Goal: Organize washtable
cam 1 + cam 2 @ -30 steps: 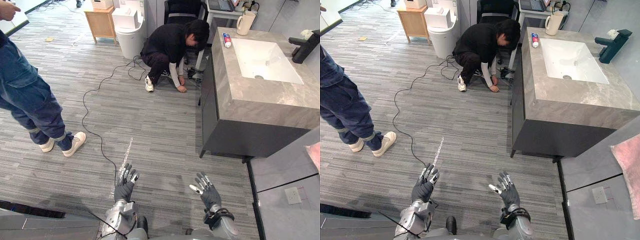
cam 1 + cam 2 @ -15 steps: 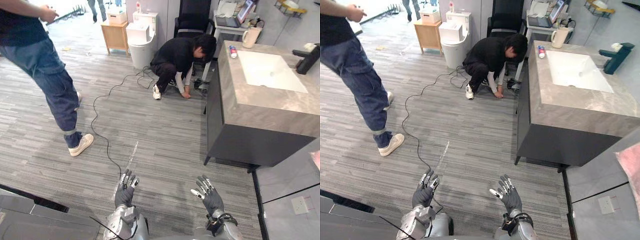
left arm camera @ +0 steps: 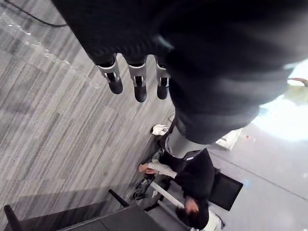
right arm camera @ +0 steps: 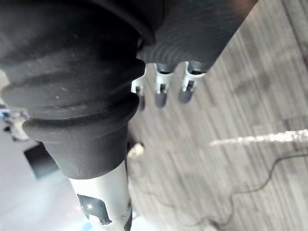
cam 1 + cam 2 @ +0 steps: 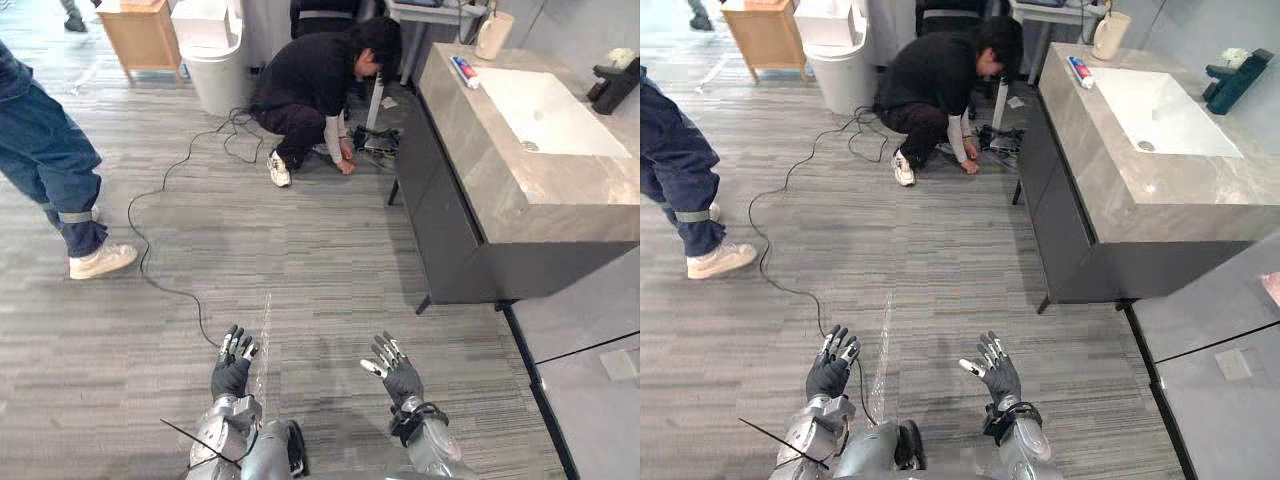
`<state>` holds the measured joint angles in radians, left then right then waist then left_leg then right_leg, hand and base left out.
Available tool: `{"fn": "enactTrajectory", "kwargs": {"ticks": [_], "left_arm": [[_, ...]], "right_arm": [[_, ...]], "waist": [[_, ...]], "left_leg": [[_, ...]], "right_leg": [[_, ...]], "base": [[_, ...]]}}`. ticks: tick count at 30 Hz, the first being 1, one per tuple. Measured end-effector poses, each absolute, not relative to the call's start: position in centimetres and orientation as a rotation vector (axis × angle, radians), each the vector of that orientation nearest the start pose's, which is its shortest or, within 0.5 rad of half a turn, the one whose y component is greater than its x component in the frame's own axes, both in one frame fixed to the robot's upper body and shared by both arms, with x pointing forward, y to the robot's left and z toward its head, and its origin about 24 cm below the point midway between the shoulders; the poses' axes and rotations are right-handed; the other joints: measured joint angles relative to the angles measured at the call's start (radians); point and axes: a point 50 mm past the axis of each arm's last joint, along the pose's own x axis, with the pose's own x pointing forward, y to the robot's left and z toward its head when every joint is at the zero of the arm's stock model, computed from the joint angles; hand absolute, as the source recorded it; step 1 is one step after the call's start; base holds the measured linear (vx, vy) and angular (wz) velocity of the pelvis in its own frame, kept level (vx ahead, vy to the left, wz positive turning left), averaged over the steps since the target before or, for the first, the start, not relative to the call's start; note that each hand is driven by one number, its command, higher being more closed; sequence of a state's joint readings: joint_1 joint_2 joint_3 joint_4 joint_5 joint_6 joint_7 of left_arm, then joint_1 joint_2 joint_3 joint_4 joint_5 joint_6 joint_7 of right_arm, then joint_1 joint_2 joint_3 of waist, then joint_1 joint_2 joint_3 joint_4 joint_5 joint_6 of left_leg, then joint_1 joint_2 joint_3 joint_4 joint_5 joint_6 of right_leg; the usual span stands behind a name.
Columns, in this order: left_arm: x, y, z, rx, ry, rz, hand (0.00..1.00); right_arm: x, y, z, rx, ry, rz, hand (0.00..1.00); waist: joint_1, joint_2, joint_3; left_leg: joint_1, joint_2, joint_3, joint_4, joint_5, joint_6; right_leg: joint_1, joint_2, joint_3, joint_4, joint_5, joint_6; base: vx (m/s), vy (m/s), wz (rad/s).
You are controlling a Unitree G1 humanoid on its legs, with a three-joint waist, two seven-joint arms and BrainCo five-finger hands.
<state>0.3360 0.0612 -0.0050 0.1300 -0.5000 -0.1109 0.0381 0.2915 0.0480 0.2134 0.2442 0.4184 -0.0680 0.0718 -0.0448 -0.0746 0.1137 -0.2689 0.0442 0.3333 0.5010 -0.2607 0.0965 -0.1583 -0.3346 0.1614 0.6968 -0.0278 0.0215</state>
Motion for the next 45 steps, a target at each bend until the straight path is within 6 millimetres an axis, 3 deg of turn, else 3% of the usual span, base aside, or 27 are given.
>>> {"fn": "enactTrajectory", "kwargs": {"ticks": [3,5,7,9,10,11,13,16,17,18,19,20,21,23,24,26,28,30,32,34,36,39,41,42,43,44,45], "left_arm": [[16.1,19.3,-4.5,-0.378,0.333,0.242,0.0],[15.7,19.5,-4.8,-0.346,0.356,0.234,0.0],[14.9,18.9,-5.3,-0.331,0.394,0.215,0.0],[15.0,18.2,-5.3,-0.326,0.4,0.176,0.0],[15.2,17.5,-5.3,-0.328,0.4,0.136,0.0],[15.3,16.9,-5.3,-0.339,0.401,0.119,0.0],[15.8,15.3,-5.1,-0.355,0.397,0.042,0.0],[16.8,13.8,-4.5,-0.372,0.371,-0.015,0.0],[17.1,13.2,-4.4,-0.379,0.364,-0.036,0.0],[17.0,12.8,-4.4,-0.389,0.37,-0.047,0.0],[16.9,12.6,-4.5,-0.394,0.374,-0.048,0.0],[16.8,12.0,-4.5,-0.402,0.377,-0.066,0.0],[16.7,11.4,-4.6,-0.411,0.383,-0.098,0.0],[16.5,10.8,-4.7,-0.426,0.396,-0.112,0.0],[16.0,10.7,-5.3,-0.431,0.423,-0.111,0.0],[16.0,10.6,-5.5,-0.435,0.432,-0.116,0.0],[15.8,10.8,-5.8,-0.437,0.441,-0.104,0.0],[15.7,11.4,-6.0,-0.441,0.445,-0.071,0.0],[15.5,12.3,-6.1,-0.455,0.442,-0.016,0.0],[15.1,12.3,-6.2,-0.476,0.448,0.009,0.0],[14.6,12.5,-5.9,-0.499,0.437,0.047,0.0],[14.6,12.2,-4.8,-0.533,0.387,0.055,0.0],[14.8,12.4,-3.8,-0.542,0.338,0.058,0.0],[14.9,12.4,-3.4,-0.545,0.315,0.056,0.0],[14.8,12.2,-3.2,-0.55,0.306,0.053,0.0],[14.8,12.5,-3.3,-0.543,0.305,0.056,0.0],[14.8,13.2,-3.2,-0.518,0.301,0.061,0.0]], "right_arm": [[15.9,-9.9,-6.4,0.457,0.467,0.109,0.0],[15.8,-9.9,-6.4,0.449,0.469,0.122,0.0],[15.5,-10.6,-6.6,0.433,0.478,0.119,0.0],[14.8,-11.1,-7.0,0.438,0.497,0.092,0.0],[14.2,-11.5,-7.3,0.437,0.512,0.072,0.0],[14.0,-11.7,-7.3,0.433,0.516,0.067,0.0],[13.9,-12.2,-6.8,0.435,0.49,0.047,0.0],[14.2,-12.1,-6.3,0.446,0.461,0.046,0.0],[14.2,-12.1,-6.3,0.45,0.463,0.045,0.0],[14.0,-11.9,-6.3,0.456,0.467,0.046,0.0],[14.0,-11.8,-6.3,0.457,0.468,0.05,0.0],[14.2,-11.8,-6.2,0.457,0.461,0.053,0.0],[14.4,-12.0,-6.1,0.456,0.454,0.053,0.0],[15.0,-12.3,-5.4,0.465,0.417,0.051,0.0],[15.4,-12.5,-4.7,0.464,0.376,0.053,0.0],[15.7,-12.9,-4.3,0.464,0.338,0.04,0.0],[15.7,-13.2,-4.3,0.459,0.333,0.029,0.0],[15.4,-13.1,-4.5,0.463,0.345,0.021,0.0],[15.2,-13.0,-4.6,0.465,0.355,0.009,0.0],[15.3,-13.0,-4.6,0.464,0.354,0.009,0.0],[15.4,-12.8,-4.5,0.464,0.353,0.021,0.0],[15.0,-12.5,-4.6,0.46,0.364,0.044,0.0],[14.9,-12.3,-4.6,0.459,0.368,0.06,0.0],[14.7,-12.3,-4.5,0.46,0.368,0.062,0.0],[14.6,-12.3,-4.4,0.462,0.366,0.07,0.0],[14.5,-12.0,-4.4,0.466,0.372,0.078,0.0],[14.2,-11.2,-4.4,0.49,0.383,0.096,0.0]], "waist": [[0.0,0.009,-0.013],[-0.006,0.02,-0.023],[-0.028,0.036,-0.018],[-0.047,0.042,-0.015],[-0.065,0.044,-0.012],[-0.076,0.047,-0.011],[-0.106,0.054,-0.008],[-0.11,0.052,-0.008],[-0.11,0.048,-0.013],[-0.112,0.049,-0.024],[-0.111,0.052,-0.03],[-0.116,0.071,-0.04],[-0.133,0.099,-0.043],[-0.133,0.126,-0.039],[-0.129,0.137,-0.04],[-0.128,0.136,-0.04],[-0.124,0.129,-0.034],[-0.1,0.118,-0.022],[-0.057,0.1,-0.009],[-0.036,0.103,-0.008],[-0.016,0.102,-0.009],[0.008,0.093,-0.01],[0.006,0.093,-0.011],[0.008,0.109,-0.021],[0.016,0.118,-0.029],[0.023,0.111,-0.033],[0.026,0.071,-0.044]], "left_leg": [[0.079,-0.036,0.009,-0.063,-0.018,0.036],[0.124,-0.056,0.002,-0.121,-0.02,0.041],[0.206,-0.086,-0.023,-0.225,0.003,0.039],[0.257,-0.093,-0.035,-0.272,0.006,0.037],[0.312,-0.098,-0.04,-0.314,0.007,0.032],[0.332,-0.098,-0.042,-0.327,0.007,0.027],[0.403,-0.097,-0.048,-0.368,-0.003,-0.002],[0.475,-0.103,-0.068,-0.411,-0.032,-0.037],[0.513,-0.107,-0.083,-0.42,-0.051,-0.071],[0.54,-0.099,-0.09,-0.413,-0.077,-0.115],[0.549,-0.088,-0.093,-0.403,-0.08,-0.121],[0.541,-0.05,-0.104,-0.339,-0.092,-0.143],[0.507,-0.01,-0.128,-0.212,-0.098,-0.154],[0.448,0.037,-0.144,-0.005,-0.052,-0.217],[0.389,0.069,-0.18,0.21,0.032,-0.263],[0.305,0.083,-0.232,0.416,0.04,-0.277],[0.21,0.103,-0.242,0.564,0.023,-0.244],[0.141,0.143,-0.248,0.638,-0.019,-0.169],[0.038,0.155,-0.311,0.554,-0.055,-0.111],[0.01,0.149,-0.378,0.405,-0.058,-0.116],[0.006,0.144,-0.481,0.17,-0.055,-0.123],[0.006,0.127,-0.722,-0.091,-0.013,-0.195],[0.0,0.132,-0.741,-0.121,0.01,-0.233],[0.002,0.14,-0.717,-0.115,0.028,-0.251],[-0.003,0.145,-0.667,-0.077,0.098,-0.32],[-0.005,0.137,-0.618,-0.033,0.077,-0.323],[-0.002,0.1,-0.539,0.009,0.041,-0.272]], "right_leg": [[-0.007,-0.013,-0.145,0.113,0.018,-0.092],[-0.042,0.026,-0.161,0.21,-0.061,-0.08],[-0.113,0.116,-0.203,0.287,-0.182,-0.085],[-0.157,0.179,-0.24,0.265,-0.236,-0.068],[-0.206,0.24,-0.252,0.185,-0.261,-0.047],[-0.223,0.265,-0.256,0.126,-0.261,-0.046],[-0.263,0.325,-0.285,-0.174,-0.186,-0.018],[-0.269,0.329,-0.326,-0.456,-0.04,-0.022],[-0.275,0.32,-0.353,-0.492,-0.004,-0.042],[-0.275,0.311,-0.365,-0.478,0.066,-0.101],[-0.276,0.312,-0.379,-0.455,0.1,-0.119],[-0.276,0.312,-0.417,-0.405,0.12,-0.132],[-0.269,0.324,-0.447,-0.356,0.074,-0.143],[-0.228,0.358,-0.445,-0.33,0.02,-0.163],[-0.164,0.399,-0.415,-0.346,-0.016,-0.18],[-0.082,0.431,-0.379,-0.402,-0.028,-0.192],[0.003,0.454,-0.323,-0.469,-0.028,-0.192],[0.076,0.474,-0.254,-0.506,-0.035,-0.182],[0.147,0.483,-0.138,-0.523,-0.056,-0.157],[0.171,0.485,-0.067,-0.516,-0.081,-0.138],[0.17,0.494,0.021,-0.463,-0.133,-0.114],[0.149,0.509,0.169,-0.313,-0.253,-0.08],[0.144,0.508,0.244,-0.241,-0.321,-0.057],[0.14,0.507,0.302,-0.207,-0.364,-0.042],[0.143,0.494,0.34,-0.197,-0.397,-0.035],[0.148,0.463,0.353,-0.196,-0.412,-0.02],[0.145,0.386,0.35,-0.197,-0.402,0.003]], "base": [[0.22,0.19,-0.09],[0.18,0.13,-0.11],[0.18,0.093,-0.05],[0.21,0.026,0.17],[0.25,-0.02,0.24],[0.29,-0.029,0.27],[0.37,-0.008,0.21],[0.49,-0.025,0.19],[0.6,-0.088,0.27],[0.63,-0.109,0.21],[0.68,-0.17,0.2],[0.68,-0.231,0.22],[0.68,-0.245,0.23],[0.61,-0.176,-0.23],[0.64,-0.126,-0.64],[0.65,-0.104,-0.73],[0.53,-0.073,-0.69],[0.27,-0.018,-0.87],[0.3,0.036,-1.26],[0.25,0.127,-1.29],[0.25,0.215,-1.38],[0.28,0.373,-1.35],[0.29,0.437,-1.36],[0.34,0.595,-1.67],[0.26,0.526,-1.47],[0.29,0.695,-1.43],[0.26,0.663,-1.38]]}}
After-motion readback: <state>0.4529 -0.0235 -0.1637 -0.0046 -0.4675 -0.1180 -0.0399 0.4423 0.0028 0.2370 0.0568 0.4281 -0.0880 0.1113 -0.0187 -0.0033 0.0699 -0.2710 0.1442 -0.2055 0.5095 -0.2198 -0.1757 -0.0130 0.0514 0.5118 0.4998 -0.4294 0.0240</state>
